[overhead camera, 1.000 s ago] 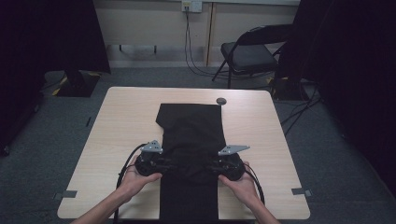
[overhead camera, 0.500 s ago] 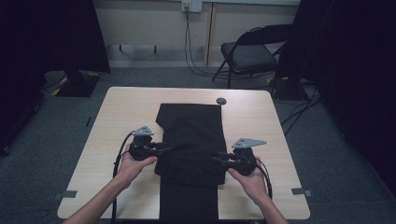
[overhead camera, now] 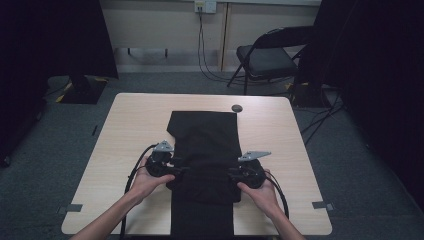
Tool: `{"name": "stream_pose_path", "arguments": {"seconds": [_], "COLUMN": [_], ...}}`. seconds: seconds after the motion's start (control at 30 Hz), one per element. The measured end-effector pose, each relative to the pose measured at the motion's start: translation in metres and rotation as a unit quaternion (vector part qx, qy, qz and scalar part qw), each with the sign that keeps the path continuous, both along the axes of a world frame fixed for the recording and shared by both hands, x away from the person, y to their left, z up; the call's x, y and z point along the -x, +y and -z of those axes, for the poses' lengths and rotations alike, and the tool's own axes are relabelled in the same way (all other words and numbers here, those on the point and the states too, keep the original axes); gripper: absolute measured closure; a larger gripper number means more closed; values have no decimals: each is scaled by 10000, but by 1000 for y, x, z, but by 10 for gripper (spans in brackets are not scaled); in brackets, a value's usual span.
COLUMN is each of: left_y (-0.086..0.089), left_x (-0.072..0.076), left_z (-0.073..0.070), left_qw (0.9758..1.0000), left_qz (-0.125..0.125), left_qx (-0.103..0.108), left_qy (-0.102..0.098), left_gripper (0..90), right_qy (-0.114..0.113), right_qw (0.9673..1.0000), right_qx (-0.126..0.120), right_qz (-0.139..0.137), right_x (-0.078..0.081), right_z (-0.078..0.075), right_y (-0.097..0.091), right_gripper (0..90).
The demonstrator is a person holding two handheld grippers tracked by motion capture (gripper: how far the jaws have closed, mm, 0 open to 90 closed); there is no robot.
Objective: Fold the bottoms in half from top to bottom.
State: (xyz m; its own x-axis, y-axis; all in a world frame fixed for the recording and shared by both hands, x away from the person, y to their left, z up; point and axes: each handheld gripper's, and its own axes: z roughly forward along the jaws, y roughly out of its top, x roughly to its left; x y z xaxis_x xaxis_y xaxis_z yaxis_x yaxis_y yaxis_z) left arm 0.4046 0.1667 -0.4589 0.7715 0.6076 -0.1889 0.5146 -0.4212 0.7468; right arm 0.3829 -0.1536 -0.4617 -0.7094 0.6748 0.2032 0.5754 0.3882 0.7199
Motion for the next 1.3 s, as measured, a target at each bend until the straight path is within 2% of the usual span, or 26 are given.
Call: {"name": "stream_pose_path", "arguments": {"seconds": [0.03,0.07,0.23,0.27,0.37,0.43,0.53,0.6,0.67,0.7,0.8,0.87,0.9,0.93,1.03,1.1,1.17,1.23,1.3], "left_y": [1,1,4,4,5,5,1,-1,-3,-4,-6,-5,-5,-5,-3,-1,0,0,0], "left_x": [4,10,32,36,40,39,37,37,37,38,38,38,38,38,35,29,22,14,11], "left_z": [-1,-2,-5,-5,-6,-5,-1,2,7,9,15,14,12,11,8,3,3,10,20], "left_qw": [10000,9999,9991,9989,9985,9984,9987,9987,9987,9988,9981,9983,9984,9987,9992,9993,9995,9996,9991], "left_qz": [43,117,402,443,503,514,497,502,510,478,543,550,533,500,400,357,288,252,288], "left_qx": [2,93,89,142,224,233,131,60,-28,-98,-219,-139,-120,-62,-25,64,40,-129,-304], "left_qy": [-18,1,-49,-47,-39,-26,-25,11,70,72,178,158,120,87,15,-60,-120,-45,98], "left_gripper": [438,435,417,411,395,394,393,390,383,384,375,369,368,365,366,419,466,491,504], "right_qy": [25,63,73,83,131,77,-26,27,33,96,33,50,174,206,308,221,95,11,-178], "right_qw": [10000,9999,9991,9988,9972,9966,9965,9959,9947,9927,9888,9890,9894,9897,9879,9875,9899,9952,9977], "right_qx": [-55,-115,-229,-243,-262,-263,-228,-279,-119,-10,298,326,309,165,223,346,213,13,17], "right_qz": [-26,-78,-354,-418,-683,-773,-805,-860,-1018,-1203,-1463,-1439,-1411,-1405,-1503,-1522,-1395,-977,-656], "right_x": [3,6,30,32,43,47,45,45,51,56,67,70,71,72,75,77,70,54,37], "right_z": [-1,-3,-7,-7,-8,-10,-11,-9,-3,1,7,12,20,22,20,16,9,3,0], "right_y": [0,-1,-1,-1,6,12,22,29,41,48,56,55,54,52,52,52,49,44,39], "right_gripper": [666,664,643,639,628,624,618,615,610,609,595,584,581,581,562,475,495,501,499]}}
